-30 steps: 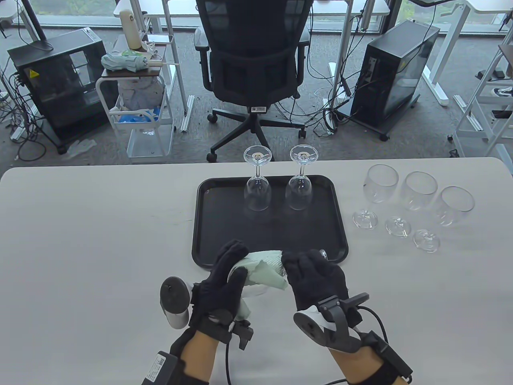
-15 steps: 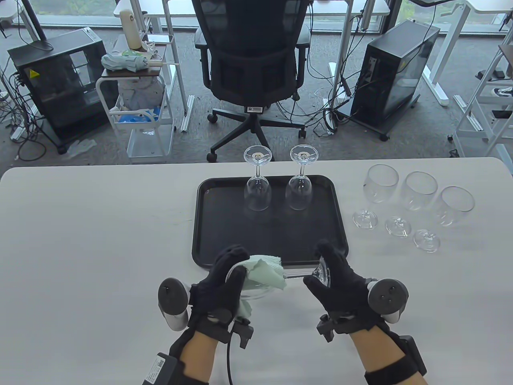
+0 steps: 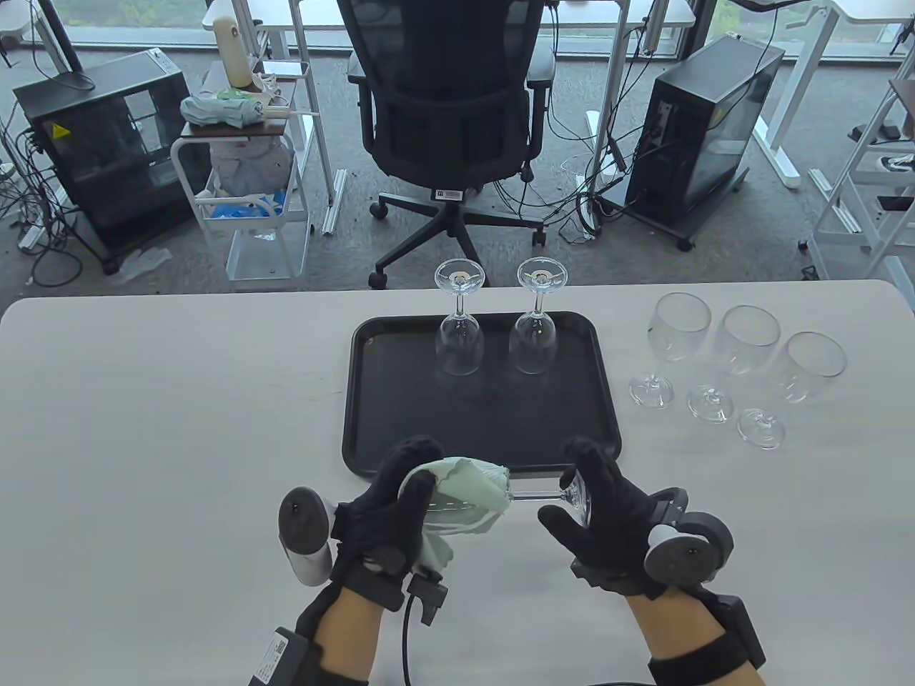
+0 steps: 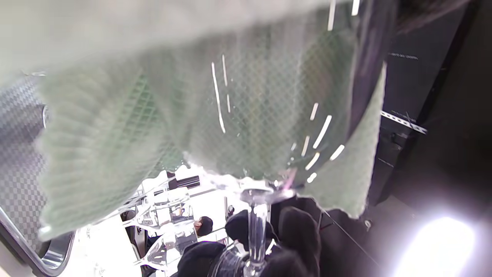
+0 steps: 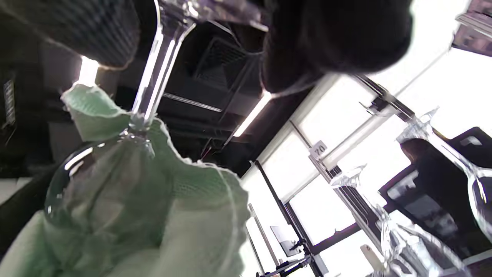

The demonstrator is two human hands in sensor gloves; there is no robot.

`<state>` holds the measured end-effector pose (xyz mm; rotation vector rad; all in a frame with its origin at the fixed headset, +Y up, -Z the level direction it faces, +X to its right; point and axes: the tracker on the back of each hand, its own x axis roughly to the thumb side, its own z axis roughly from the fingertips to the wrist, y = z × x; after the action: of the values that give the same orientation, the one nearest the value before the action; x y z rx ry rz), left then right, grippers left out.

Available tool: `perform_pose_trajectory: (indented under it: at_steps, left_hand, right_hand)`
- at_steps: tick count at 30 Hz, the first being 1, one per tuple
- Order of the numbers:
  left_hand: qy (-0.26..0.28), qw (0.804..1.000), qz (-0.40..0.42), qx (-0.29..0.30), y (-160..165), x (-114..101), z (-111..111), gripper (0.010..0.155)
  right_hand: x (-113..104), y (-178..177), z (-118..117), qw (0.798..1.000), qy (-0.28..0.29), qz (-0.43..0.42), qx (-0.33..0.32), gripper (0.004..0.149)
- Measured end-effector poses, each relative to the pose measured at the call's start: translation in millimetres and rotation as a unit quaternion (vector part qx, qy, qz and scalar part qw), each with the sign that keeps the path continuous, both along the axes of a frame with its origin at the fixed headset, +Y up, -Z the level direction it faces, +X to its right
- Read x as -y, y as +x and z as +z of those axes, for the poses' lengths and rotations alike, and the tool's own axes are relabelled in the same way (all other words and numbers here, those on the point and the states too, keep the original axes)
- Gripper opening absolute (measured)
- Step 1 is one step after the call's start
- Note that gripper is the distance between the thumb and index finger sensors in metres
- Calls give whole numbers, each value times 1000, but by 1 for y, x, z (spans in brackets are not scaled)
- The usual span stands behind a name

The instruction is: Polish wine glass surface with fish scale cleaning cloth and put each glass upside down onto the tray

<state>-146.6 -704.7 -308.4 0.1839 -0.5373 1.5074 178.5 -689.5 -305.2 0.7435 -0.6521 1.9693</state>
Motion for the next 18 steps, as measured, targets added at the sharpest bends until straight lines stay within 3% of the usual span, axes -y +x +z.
perform_pose_trajectory:
  at_steps: [2,3,4,7,8,10,11,13,15,17,18]
  left_hand:
    - [45,999,-9,-21,1,-3,2,62]
    - [62,997,-21,-37,1,-4,3,61]
    - [73,995,-35,-53,-1,-4,3,61]
    - [48,998,-23,-42,-4,-2,1,59]
    - [31,999,-3,-33,-4,0,-1,59]
    - [-4,1000,11,-7,-4,6,-4,59]
    - [-9,1000,26,6,-3,8,-4,59]
    - [-8,1000,23,-2,-1,9,-4,60]
    - [13,1000,3,-13,0,8,-2,60]
    - [36,999,-14,-34,0,7,-1,60]
    - [37,998,-22,-42,-1,8,-2,60]
  right_hand:
    - [4,1,-5,992,-120,-38,-8,78]
    - [7,1,-6,979,-194,-57,-27,78]
    - [7,1,-6,974,-211,-67,-55,78]
    - [-1,0,-4,998,-56,32,-17,88]
    - [-4,-1,-1,997,19,75,-7,91]
    - [-7,-1,5,987,108,114,22,94]
    - [-8,-1,6,987,115,113,27,94]
    - [-6,0,3,994,79,75,22,87]
    - [3,1,-6,998,-66,-3,-14,80]
    - [11,2,-11,982,-183,-38,-39,80]
    - [12,2,-11,981,-184,-38,-54,81]
